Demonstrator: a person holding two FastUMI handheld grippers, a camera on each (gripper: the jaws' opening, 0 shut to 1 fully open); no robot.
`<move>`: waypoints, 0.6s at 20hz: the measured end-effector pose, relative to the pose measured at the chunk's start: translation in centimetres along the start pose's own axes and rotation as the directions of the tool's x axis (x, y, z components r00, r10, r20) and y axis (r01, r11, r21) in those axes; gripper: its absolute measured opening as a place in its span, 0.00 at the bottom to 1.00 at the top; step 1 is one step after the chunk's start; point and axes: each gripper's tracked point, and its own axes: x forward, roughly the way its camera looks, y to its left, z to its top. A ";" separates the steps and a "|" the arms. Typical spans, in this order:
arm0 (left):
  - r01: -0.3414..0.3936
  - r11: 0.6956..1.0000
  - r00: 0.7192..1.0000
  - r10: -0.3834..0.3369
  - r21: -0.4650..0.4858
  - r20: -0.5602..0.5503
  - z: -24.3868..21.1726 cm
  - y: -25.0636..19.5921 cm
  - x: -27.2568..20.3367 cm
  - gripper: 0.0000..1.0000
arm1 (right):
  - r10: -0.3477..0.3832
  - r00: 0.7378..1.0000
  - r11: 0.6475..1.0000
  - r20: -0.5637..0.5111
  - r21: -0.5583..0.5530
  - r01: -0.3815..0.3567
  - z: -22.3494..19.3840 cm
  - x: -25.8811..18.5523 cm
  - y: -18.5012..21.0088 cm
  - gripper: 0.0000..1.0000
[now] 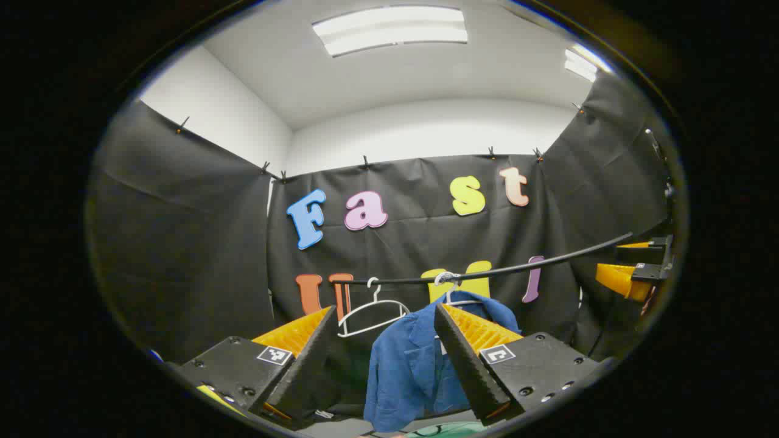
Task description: Grasp the clothes on the hanger with both hands and then place them into the laundry hamper below.
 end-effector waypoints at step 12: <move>0.056 0.997 0.998 -0.057 -0.047 -0.026 -2.9 -0.6 3.2 1.00 | -0.079 0.995 0.997 -0.056 0.020 0.080 -1.9 1.7 -0.8 0.99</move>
